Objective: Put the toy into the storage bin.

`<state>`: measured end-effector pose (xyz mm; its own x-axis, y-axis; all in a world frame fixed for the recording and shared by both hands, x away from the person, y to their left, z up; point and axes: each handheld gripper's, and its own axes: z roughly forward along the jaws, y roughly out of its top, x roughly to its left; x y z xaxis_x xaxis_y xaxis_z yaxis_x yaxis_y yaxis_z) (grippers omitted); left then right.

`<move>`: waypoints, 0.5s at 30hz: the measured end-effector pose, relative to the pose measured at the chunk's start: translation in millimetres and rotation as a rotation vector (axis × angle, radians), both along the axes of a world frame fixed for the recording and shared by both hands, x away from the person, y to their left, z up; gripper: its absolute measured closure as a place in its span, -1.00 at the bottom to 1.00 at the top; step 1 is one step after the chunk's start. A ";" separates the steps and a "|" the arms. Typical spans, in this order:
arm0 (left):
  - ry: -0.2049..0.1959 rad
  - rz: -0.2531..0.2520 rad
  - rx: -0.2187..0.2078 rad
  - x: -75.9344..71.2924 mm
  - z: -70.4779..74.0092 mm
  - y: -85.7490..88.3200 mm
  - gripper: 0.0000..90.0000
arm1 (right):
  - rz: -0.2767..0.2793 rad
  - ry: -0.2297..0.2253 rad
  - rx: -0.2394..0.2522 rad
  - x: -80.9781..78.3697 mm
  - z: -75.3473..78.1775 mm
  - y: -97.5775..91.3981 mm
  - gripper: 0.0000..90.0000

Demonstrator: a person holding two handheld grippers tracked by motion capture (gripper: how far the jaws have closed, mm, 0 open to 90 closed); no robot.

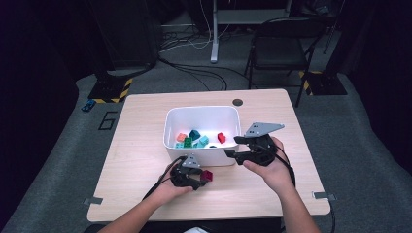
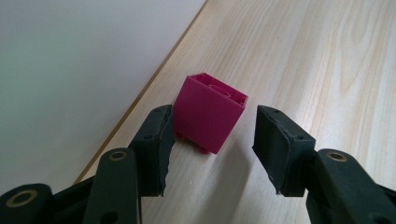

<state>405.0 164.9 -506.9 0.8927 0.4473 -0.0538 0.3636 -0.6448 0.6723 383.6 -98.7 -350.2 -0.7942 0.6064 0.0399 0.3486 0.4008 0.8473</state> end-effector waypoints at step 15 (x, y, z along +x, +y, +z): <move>0.009 -0.011 0.010 6.0 -6.4 -14.5 -0.08 | 0.005 -0.001 -0.001 -0.2 0.1 0.5 -0.08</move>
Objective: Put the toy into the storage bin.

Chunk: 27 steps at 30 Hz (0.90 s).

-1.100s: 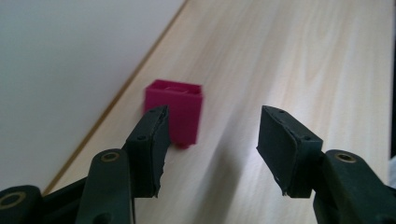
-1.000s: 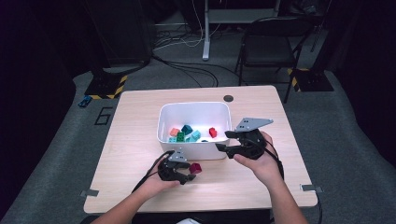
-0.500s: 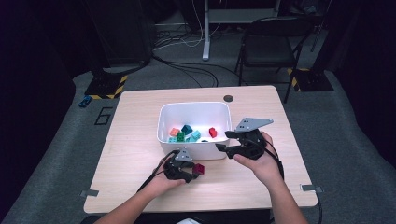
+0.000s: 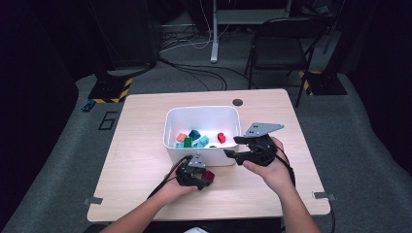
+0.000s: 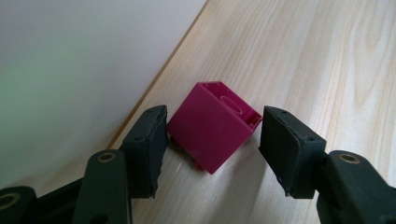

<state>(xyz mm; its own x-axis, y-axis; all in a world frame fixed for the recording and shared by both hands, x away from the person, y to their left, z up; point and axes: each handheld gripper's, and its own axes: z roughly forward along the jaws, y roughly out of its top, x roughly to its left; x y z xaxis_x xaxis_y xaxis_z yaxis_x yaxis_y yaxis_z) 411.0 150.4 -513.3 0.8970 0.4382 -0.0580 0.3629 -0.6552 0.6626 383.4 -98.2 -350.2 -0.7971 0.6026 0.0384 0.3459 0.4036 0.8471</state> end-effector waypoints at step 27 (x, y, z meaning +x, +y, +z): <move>0.004 -0.025 -0.013 -1.3 0.7 -10.8 0.27 | -0.001 -0.004 0.000 0.2 0.2 -0.7 -0.08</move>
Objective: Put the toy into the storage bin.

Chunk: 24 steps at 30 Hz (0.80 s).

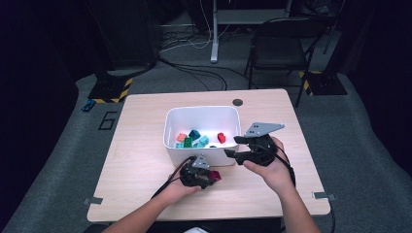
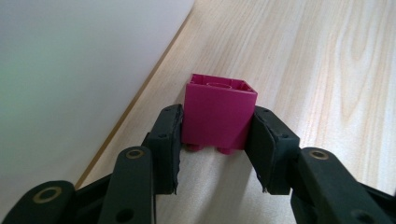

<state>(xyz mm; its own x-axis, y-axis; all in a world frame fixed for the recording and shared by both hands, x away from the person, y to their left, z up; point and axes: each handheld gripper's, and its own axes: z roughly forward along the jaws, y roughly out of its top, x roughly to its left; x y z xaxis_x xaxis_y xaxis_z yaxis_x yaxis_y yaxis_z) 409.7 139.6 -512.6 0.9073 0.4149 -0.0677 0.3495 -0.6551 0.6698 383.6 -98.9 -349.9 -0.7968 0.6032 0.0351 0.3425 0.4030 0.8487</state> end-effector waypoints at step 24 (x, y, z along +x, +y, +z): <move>0.017 0.001 -0.098 -7.4 101.1 19.4 0.30 | -0.005 -0.008 0.019 -2.7 5.2 -4.4 -0.08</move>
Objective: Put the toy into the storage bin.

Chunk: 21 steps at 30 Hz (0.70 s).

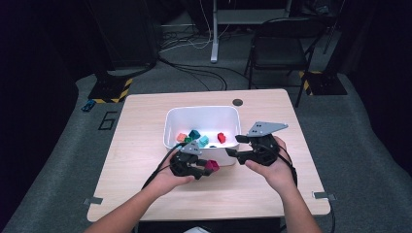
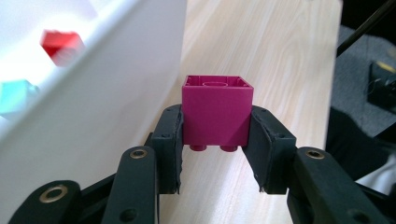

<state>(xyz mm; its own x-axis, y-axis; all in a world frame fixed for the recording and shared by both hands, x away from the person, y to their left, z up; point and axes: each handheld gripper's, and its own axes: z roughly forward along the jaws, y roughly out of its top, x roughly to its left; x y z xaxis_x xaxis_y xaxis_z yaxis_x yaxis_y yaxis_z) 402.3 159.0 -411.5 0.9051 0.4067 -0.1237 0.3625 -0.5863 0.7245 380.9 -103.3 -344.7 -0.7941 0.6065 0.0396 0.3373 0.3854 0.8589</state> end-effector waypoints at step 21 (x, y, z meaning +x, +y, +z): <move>-0.042 0.179 -0.056 96.4 44.2 19.3 0.30 | -0.005 0.010 -0.001 2.1 -2.5 -0.6 -0.08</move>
<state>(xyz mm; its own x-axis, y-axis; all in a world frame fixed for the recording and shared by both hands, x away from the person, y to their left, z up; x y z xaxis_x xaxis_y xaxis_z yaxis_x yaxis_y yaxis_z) 498.7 178.4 -367.3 0.8238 0.5552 -0.1146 0.4262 -0.4733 0.7710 383.0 -103.8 -347.2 -0.7905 0.6107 0.0469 0.3480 0.3848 0.8549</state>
